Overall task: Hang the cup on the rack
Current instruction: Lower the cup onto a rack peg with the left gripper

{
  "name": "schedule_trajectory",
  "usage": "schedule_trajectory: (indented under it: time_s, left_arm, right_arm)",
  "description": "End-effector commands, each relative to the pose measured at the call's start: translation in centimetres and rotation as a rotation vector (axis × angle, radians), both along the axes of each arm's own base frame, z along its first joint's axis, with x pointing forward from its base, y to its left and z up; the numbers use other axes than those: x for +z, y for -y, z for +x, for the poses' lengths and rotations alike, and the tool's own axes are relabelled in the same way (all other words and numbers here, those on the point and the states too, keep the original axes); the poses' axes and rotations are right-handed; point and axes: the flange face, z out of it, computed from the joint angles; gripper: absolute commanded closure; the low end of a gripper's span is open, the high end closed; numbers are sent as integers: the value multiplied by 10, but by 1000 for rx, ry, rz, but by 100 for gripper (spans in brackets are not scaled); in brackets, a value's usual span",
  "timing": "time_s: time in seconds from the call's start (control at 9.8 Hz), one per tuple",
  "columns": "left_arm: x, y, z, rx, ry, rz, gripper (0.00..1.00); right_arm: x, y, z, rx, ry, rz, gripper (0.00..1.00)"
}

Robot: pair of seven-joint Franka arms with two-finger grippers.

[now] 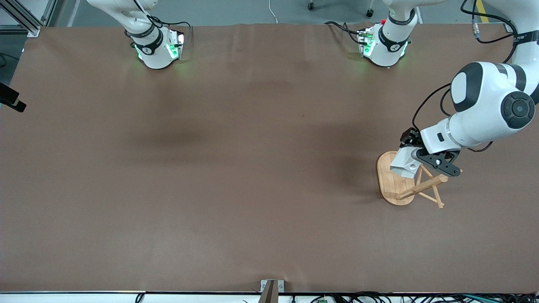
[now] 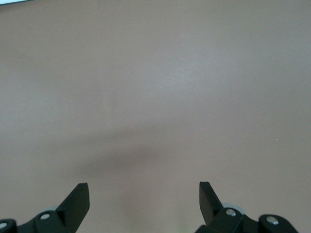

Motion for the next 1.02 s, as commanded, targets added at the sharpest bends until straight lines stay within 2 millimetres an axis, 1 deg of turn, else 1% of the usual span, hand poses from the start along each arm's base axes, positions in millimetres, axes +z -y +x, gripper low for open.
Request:
schedule_trajectory:
  time_s: [0.0, 0.1, 0.2, 0.31, 0.41, 0.51, 0.61, 0.71, 0.82, 0.92]
  left_arm:
    - [-17, -2, 8, 2, -19, -34, 96]
    - [-18, -3, 11, -2, -18, -36, 96]
    - [-26, -4, 13, -13, -27, -41, 96]
    - [-28, -16, 20, -15, -22, -48, 96]
    - [-31, -23, 25, -25, -21, -54, 94]
    - [-32, -24, 27, -27, -20, -56, 91]
    - [-28, -25, 34, -26, -9, -58, 61]
    - [-27, -25, 36, -19, -7, -58, 1]
    - [-23, -23, 38, -12, -1, -57, 0]
    - [-14, -23, 41, -1, 15, -56, 0]
  right_arm:
    - [2, 3, 0, 6, -1, -1, 0]
    - [1, 3, -1, 6, -5, 0, 0]
    - [2, 3, 0, 6, -2, 0, 0]
    - [2, 3, 0, 6, -2, 0, 0]
    - [2, 3, 0, 6, -2, 0, 0]
    - [1, 3, 0, 5, -4, 0, 0]
    - [1, 3, -1, 5, -5, 0, 0]
    - [1, 3, -1, 5, -5, 0, 0]
    - [1, 3, 0, 5, -4, 0, 0]
    - [1, 3, 0, 5, -4, 0, 0]
